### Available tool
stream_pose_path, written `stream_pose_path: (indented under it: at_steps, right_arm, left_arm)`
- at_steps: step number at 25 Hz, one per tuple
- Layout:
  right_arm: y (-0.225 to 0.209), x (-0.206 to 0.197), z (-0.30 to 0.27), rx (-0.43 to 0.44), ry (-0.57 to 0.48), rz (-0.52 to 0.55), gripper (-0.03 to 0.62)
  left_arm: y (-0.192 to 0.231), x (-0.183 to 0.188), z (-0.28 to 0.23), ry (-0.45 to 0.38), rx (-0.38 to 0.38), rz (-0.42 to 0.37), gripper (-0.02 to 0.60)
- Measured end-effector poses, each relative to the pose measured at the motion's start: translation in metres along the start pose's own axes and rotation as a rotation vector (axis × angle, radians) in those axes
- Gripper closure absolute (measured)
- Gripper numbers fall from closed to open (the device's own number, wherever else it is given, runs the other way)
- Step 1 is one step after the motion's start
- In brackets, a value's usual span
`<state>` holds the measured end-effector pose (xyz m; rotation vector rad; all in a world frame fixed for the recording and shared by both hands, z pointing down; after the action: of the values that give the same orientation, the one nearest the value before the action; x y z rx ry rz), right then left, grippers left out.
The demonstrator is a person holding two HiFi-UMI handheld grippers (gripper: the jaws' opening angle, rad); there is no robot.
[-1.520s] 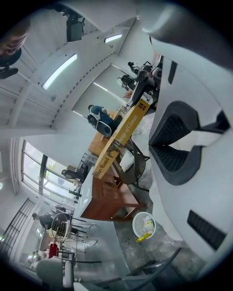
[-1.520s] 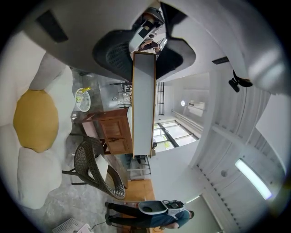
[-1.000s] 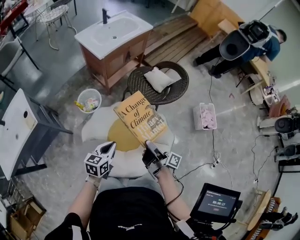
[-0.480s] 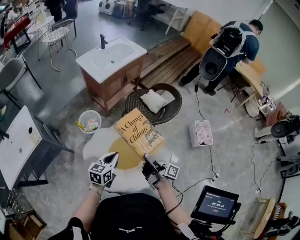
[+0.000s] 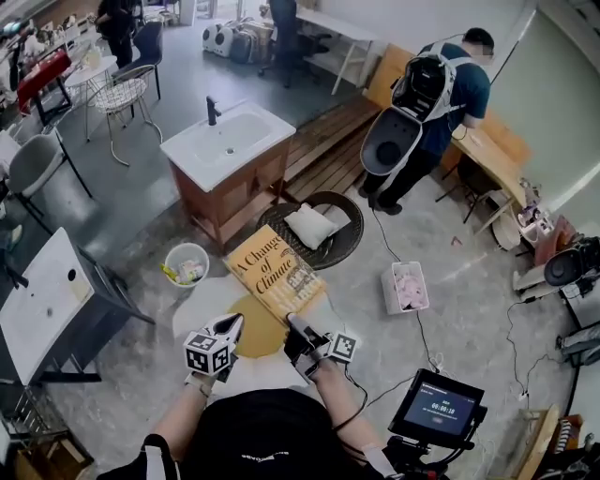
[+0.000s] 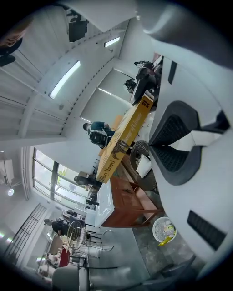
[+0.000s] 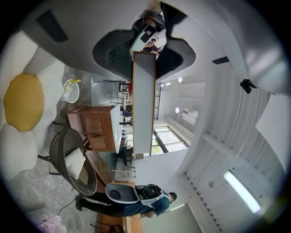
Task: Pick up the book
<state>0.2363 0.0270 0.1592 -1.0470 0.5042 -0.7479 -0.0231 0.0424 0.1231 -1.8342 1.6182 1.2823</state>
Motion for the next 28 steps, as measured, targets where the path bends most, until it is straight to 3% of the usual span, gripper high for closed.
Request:
stream_pose_path:
  at_steps: [15,28]
  right_arm:
    - [0.014,0.010,-0.002,0.034,0.082,-0.007,0.430]
    - [0.014,0.014,0.003,0.058,0.060,-0.008,0.430]
  left_arm:
    - [-0.034,0.019,-0.002,-0.049,-0.004,-0.064,0.568]
    - [-0.038,0.014,-0.008,-0.041,-0.012,-0.076,0.568]
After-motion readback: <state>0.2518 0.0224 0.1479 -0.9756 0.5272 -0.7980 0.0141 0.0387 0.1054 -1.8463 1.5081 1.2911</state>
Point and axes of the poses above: the fingertips, and each gripper's own axes: z backward along the fingers, y to its left, x out of its top, the point moved 10 cm from there along z, backward along the fingers, and after that the axes turned 15 degrees about x, right-handed, at the moved point
